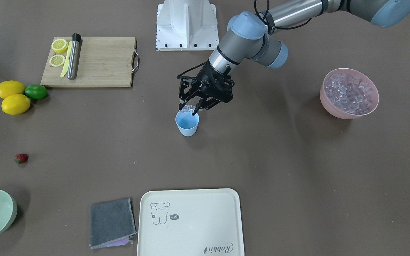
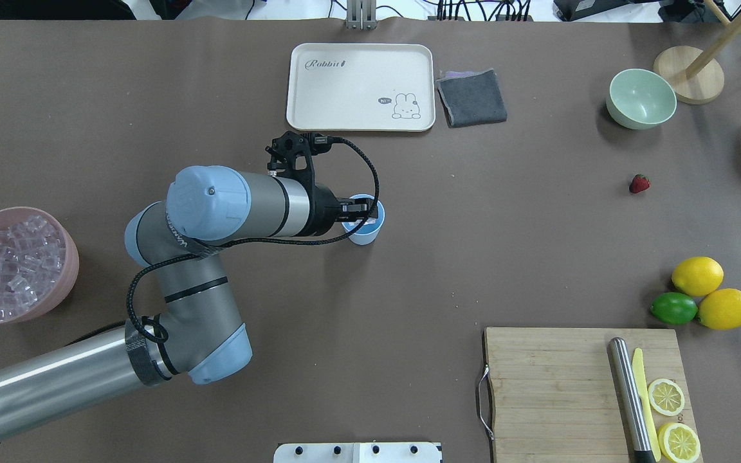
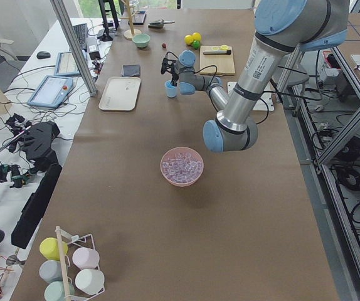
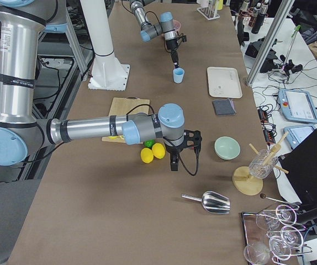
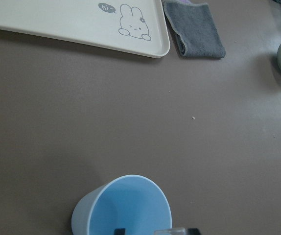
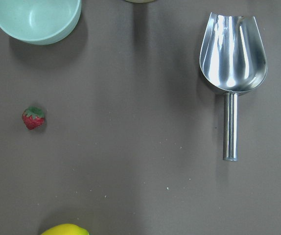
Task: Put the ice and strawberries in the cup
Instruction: 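Open the left gripper above the blue cup to drop the ice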
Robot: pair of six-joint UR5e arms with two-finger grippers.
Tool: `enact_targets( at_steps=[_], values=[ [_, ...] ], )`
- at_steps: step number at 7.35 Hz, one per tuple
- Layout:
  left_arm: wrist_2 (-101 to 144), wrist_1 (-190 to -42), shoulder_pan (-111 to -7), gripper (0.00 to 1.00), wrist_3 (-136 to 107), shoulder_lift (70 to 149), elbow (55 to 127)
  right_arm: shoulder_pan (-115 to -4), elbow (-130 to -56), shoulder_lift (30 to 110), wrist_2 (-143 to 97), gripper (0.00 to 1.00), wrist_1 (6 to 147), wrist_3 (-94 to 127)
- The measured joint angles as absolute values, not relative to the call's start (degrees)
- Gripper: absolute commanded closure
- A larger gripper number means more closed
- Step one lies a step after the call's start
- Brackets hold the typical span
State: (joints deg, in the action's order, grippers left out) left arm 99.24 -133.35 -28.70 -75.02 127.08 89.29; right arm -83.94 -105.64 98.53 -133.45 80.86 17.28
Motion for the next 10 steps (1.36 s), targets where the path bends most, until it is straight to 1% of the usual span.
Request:
enact_targets(
  at_steps=[5,6,7,8,9,10],
  values=[
    [98.1,-133.4,-29.2,1.00,-74.9,127.0,88.8,-83.9,-105.6,98.5,-133.5,0.00,80.9,17.3],
    [97.5,-133.4,-29.1,0.86,-74.9,127.1,88.3,-83.9,-105.6,98.5,-133.4,0.00,80.9,17.3],
    [96.7,-133.7,-29.0,0.63,-75.0,127.1,87.7,-83.9,-105.5,98.5,-133.4,0.00,80.9,17.4],
    [96.4,-134.3,-29.0,0.23,-75.0,127.2,87.4,-83.9,-105.5,98.5,-133.4,0.00,80.9,17.4],
    [96.2,-134.8,-29.0,0.03,-75.1,127.2,87.4,-83.9,-105.5,98.5,-133.5,0.00,80.9,17.4],
    [96.2,-135.0,-29.0,0.03,-75.1,127.3,87.5,-83.9,-105.5,98.5,-133.5,0.00,80.9,17.4]
  ],
)
